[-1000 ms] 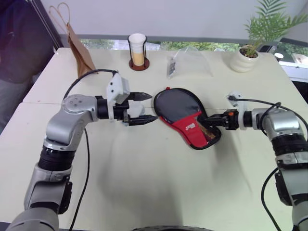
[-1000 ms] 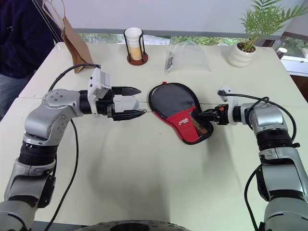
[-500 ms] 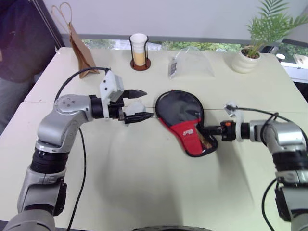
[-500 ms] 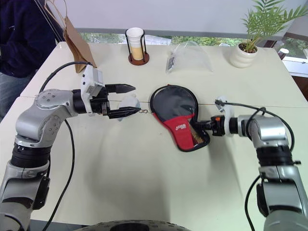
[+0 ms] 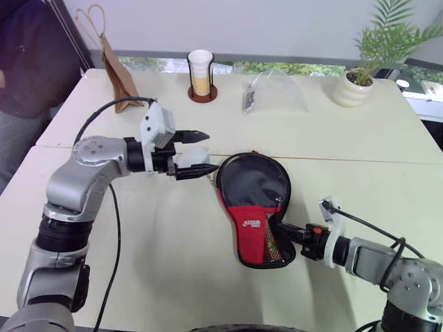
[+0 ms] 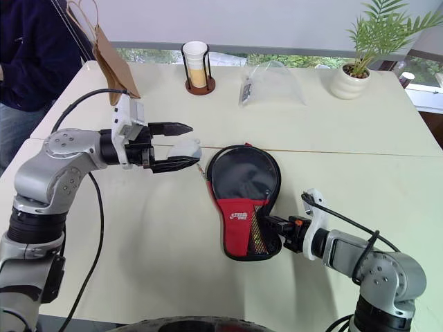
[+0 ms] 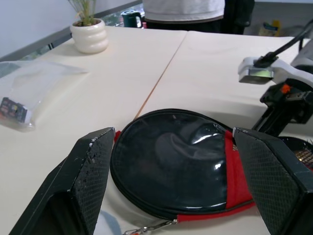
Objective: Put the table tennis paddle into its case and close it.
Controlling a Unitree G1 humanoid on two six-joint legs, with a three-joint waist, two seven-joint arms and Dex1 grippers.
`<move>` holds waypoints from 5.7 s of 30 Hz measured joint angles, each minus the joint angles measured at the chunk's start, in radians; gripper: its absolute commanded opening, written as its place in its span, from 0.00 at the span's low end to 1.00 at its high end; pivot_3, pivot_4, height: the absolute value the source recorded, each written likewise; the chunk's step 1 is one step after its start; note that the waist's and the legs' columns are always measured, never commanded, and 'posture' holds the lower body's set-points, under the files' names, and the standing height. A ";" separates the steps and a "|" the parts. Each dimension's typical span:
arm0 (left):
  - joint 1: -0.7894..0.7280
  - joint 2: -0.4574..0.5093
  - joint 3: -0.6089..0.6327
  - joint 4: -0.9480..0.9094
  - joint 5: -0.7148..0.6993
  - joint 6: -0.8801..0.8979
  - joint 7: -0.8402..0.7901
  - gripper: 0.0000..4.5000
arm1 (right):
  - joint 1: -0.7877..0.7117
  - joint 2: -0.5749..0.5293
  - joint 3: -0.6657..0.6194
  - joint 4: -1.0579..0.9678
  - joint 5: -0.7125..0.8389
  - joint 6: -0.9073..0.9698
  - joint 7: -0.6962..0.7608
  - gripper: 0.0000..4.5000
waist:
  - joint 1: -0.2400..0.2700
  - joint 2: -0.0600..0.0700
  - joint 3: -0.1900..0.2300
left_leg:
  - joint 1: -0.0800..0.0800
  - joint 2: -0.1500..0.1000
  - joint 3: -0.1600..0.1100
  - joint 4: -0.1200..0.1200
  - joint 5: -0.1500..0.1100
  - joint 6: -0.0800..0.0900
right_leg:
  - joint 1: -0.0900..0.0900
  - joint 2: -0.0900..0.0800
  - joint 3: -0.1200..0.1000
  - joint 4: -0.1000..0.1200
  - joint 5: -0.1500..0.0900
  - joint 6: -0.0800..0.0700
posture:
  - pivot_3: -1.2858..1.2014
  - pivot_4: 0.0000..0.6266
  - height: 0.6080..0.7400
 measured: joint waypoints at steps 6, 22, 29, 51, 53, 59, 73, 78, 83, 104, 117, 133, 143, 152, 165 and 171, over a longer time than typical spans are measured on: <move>0.000 0.023 0.000 0.001 -0.002 0.001 -0.020 0.89 | 0.089 0.024 -0.029 -0.032 0.262 0.000 -0.239 0.01 | 0.000 0.000 0.000 | 0.001 0.000 0.000 0.000 -0.002 0.003 | 0.001 0.000 0.000 -0.001 0.000 0.000 | 0.52 0.24 1.00; 0.084 0.084 -0.004 0.019 0.032 -0.053 -0.051 0.89 | -0.005 -0.554 0.071 0.202 0.718 -0.254 -0.480 0.99 | 0.003 0.000 0.000 | 0.001 0.000 0.001 0.001 -0.003 0.006 | 0.003 0.001 0.000 -0.002 0.000 0.000 | 0.52 0.24 1.00; 0.084 0.115 -0.023 0.166 0.134 -0.197 -0.080 0.89 | -0.378 -0.754 0.305 0.168 0.303 -0.438 -0.033 0.99 | -0.002 0.000 0.000 | 0.000 0.003 0.001 0.000 -0.003 0.006 | 0.001 0.004 -0.001 -0.003 0.000 0.000 | 0.52 0.24 1.00; -0.025 -0.007 -0.100 0.502 0.321 -0.477 -0.090 0.89 | -0.466 -0.399 0.885 0.452 -0.584 -1.061 0.422 0.99 | 0.007 -0.001 0.000 | -0.002 -0.001 0.000 0.007 -0.001 0.002 | 0.001 0.000 -0.002 0.000 0.000 0.000 | 0.52 0.24 1.00; -0.040 -0.019 -0.113 0.536 0.337 -0.506 -0.089 0.89 | -0.455 -0.399 0.875 0.454 -0.603 -1.079 0.434 0.99 | 0.008 -0.001 0.000 | -0.002 -0.001 0.000 0.007 -0.001 0.002 | 0.001 0.000 -0.002 0.000 0.000 0.000 | 0.52 0.24 1.00; -0.095 -0.071 -0.162 0.686 0.424 -0.642 -0.072 0.89 | -0.440 -0.396 0.865 0.457 -0.642 -1.109 0.452 0.99 | 0.010 -0.002 -0.001 | -0.001 -0.001 -0.001 0.008 -0.001 0.002 | 0.003 0.000 -0.003 0.000 0.000 0.000 | 0.52 0.24 1.00; -0.257 -0.211 -0.196 1.055 0.547 -0.867 0.019 0.36 | -0.385 -0.404 0.814 0.421 -0.678 -1.094 0.456 1.00 | 0.011 -0.003 -0.002 | -0.001 -0.002 -0.002 0.011 -0.003 0.005 | 0.005 0.000 -0.004 0.000 0.000 0.000 | 0.52 0.24 1.00; -0.309 -0.253 -0.199 1.156 0.552 -0.904 0.016 0.00 | -0.372 -0.404 0.800 0.402 -0.685 -1.073 0.448 1.00 | 0.015 -0.003 -0.002 | -0.001 -0.003 -0.003 0.012 -0.003 0.006 | 0.006 0.000 -0.005 0.000 0.001 0.001 | 0.52 0.24 1.00; -0.411 -0.304 -0.198 1.297 0.569 -0.911 0.027 0.00 | -0.360 -0.404 0.794 0.370 -0.689 -1.019 0.436 1.00 | 0.018 -0.003 -0.002 | -0.001 -0.003 -0.003 0.013 -0.004 0.007 | 0.007 0.001 -0.005 0.000 0.001 0.002 | 0.52 0.24 1.00; -0.766 -0.766 -0.096 1.640 0.669 -0.821 0.441 0.00 | -0.336 -0.299 0.785 0.202 -0.723 -0.703 0.293 1.00 | 0.010 -0.013 -0.012 | 0.000 -0.003 -0.003 0.012 -0.007 0.012 | 0.008 0.002 -0.005 -0.002 0.001 0.003 | 0.52 0.24 1.00; -0.779 -0.861 0.000 1.644 0.653 -0.739 0.294 0.55 | -0.312 -0.278 0.785 0.148 -0.728 -0.650 0.231 1.00 | 0.008 -0.009 -0.014 | 0.001 -0.003 -0.003 0.011 -0.007 0.012 | 0.008 0.002 -0.005 -0.002 0.001 0.003 | 0.52 0.24 1.00; -0.738 -0.650 0.074 1.574 0.583 -0.696 0.057 0.99 | -0.339 -0.288 0.737 0.196 -0.695 -0.658 0.293 1.00 | 0.009 -0.007 -0.016 | 0.001 -0.003 -0.003 0.010 -0.005 0.009 | 0.008 0.002 -0.004 -0.002 0.001 0.003 | 0.52 0.24 1.00; -0.527 -0.490 -0.010 1.364 0.581 -0.779 -0.232 0.99 | -0.425 -0.376 0.535 0.208 -0.611 -0.531 0.322 1.00 | 0.008 -0.005 -0.015 | -0.004 -0.003 -0.002 0.011 -0.004 0.007 | 0.001 -0.001 -0.003 0.000 0.001 0.003 | 0.52 0.24 1.00; -0.229 -0.510 -0.154 0.855 0.517 -0.636 -0.322 0.99 | -0.602 -0.482 0.340 0.231 -0.510 -0.444 0.339 1.00 | 0.009 -0.004 -0.014 | -0.004 -0.003 -0.002 0.011 -0.004 0.008 | 0.002 -0.002 -0.002 0.000 0.001 0.003 | 0.52 0.24 1.00; -0.127 -0.569 -0.287 0.821 0.534 -0.634 -0.149 0.99 | -0.520 -0.598 0.419 0.587 -0.615 -0.645 0.418 1.00 | 0.007 -0.004 -0.014 | -0.004 -0.003 -0.001 0.011 -0.005 0.009 | 0.002 -0.003 -0.002 -0.001 0.001 0.003 | 0.52 0.24 1.00; -0.141 -0.577 -0.294 0.893 0.541 -0.690 -0.099 0.99 | -0.521 -0.580 0.462 0.692 -0.643 -0.704 0.437 1.00 | 0.011 -0.004 -0.015 | -0.004 -0.003 -0.001 0.012 -0.005 0.009 | 0.003 -0.003 -0.002 -0.001 0.001 0.003 | 0.52 0.24 1.00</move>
